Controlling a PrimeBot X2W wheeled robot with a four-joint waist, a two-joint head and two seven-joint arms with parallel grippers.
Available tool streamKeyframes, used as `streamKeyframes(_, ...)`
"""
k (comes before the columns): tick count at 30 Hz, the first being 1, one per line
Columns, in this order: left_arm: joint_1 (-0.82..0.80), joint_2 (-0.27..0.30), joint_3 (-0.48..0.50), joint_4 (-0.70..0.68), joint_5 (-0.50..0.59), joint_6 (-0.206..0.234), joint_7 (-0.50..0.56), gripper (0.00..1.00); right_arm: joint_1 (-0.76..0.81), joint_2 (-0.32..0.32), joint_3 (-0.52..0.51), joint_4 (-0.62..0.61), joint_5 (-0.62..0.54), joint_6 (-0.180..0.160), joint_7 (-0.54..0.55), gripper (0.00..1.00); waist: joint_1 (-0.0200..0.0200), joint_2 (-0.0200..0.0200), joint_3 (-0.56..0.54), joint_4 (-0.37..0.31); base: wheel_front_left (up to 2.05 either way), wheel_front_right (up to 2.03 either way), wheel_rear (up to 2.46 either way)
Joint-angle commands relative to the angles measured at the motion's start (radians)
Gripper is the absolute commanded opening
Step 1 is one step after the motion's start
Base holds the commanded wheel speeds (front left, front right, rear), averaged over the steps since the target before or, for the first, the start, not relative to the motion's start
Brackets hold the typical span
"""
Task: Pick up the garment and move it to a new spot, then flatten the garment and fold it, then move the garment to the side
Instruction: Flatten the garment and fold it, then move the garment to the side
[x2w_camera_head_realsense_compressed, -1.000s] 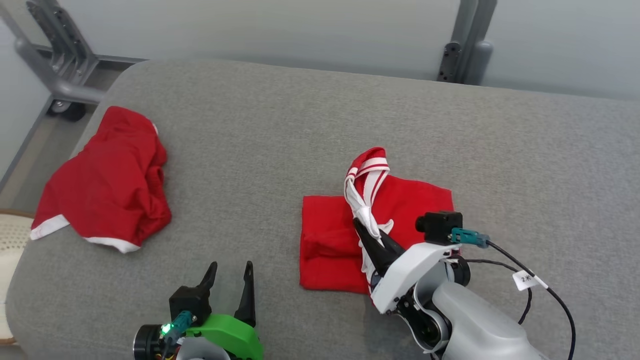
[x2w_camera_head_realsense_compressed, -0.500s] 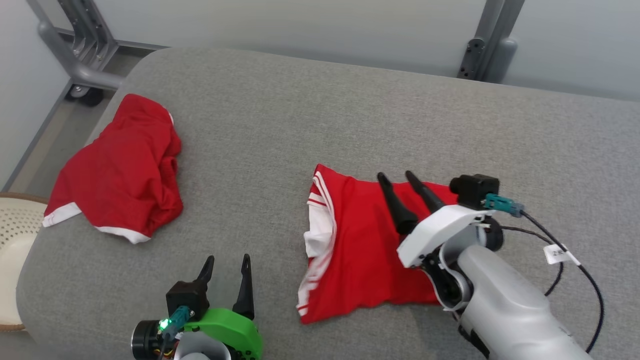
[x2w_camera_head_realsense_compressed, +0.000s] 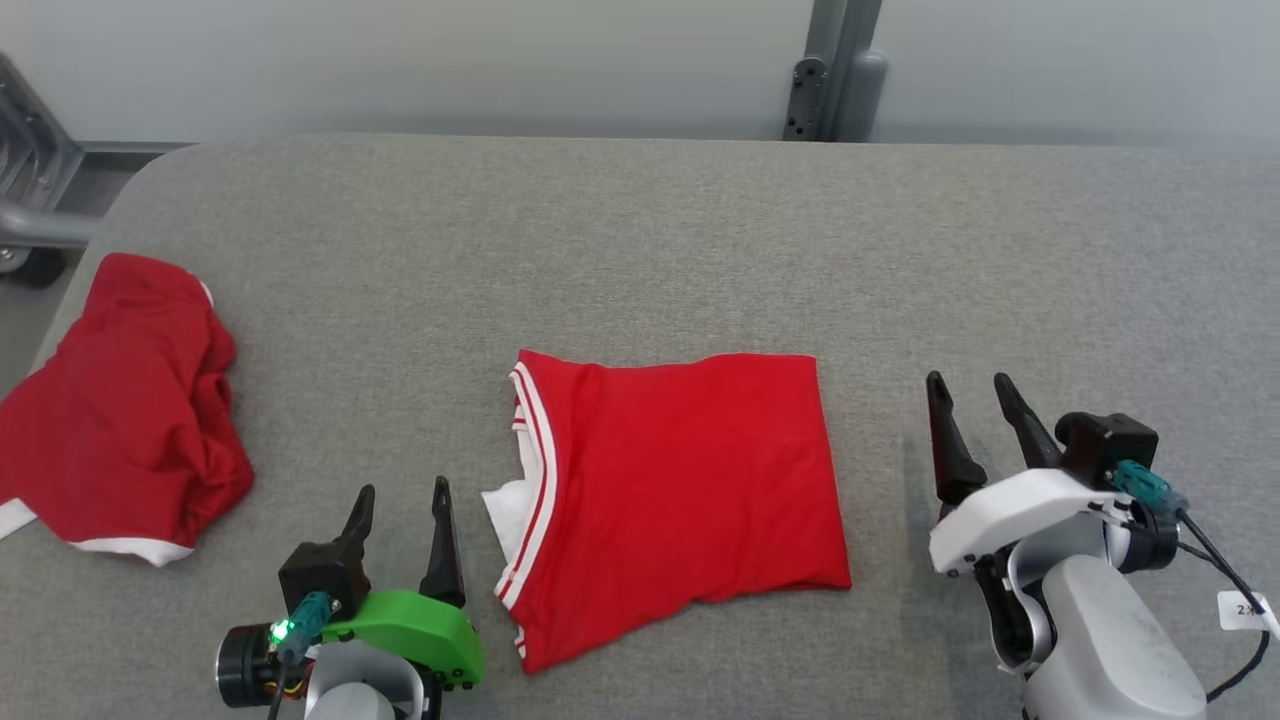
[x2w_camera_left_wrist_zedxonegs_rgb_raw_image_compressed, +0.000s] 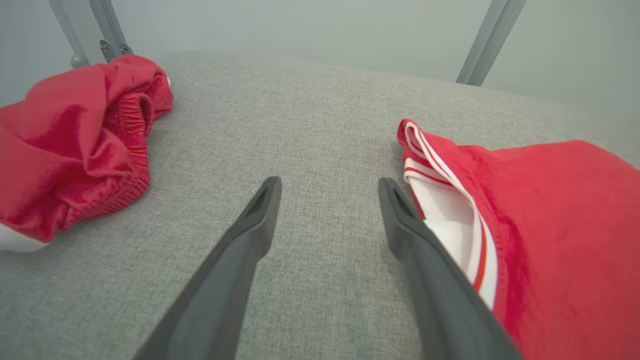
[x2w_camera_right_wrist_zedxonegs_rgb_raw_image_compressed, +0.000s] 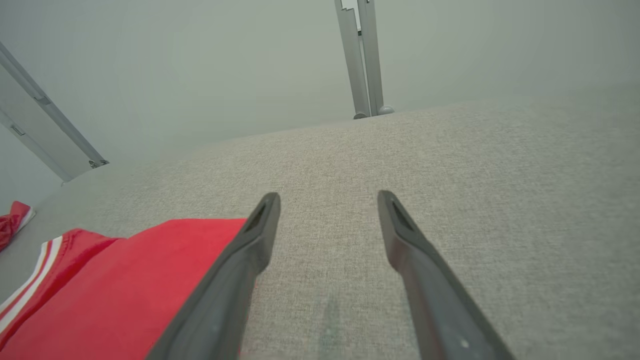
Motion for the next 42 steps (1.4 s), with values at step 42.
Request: streamKeyframes(42,0.129,0.004,0.105,-0.062,0.067,-0.015,0.000,1.00,0.173,0.005,0.078,-0.079,-0.039,0.000,-0.003,1.00,0.0000,-0.0001,-0.091,-0.115,0.00,0.00,0.00)
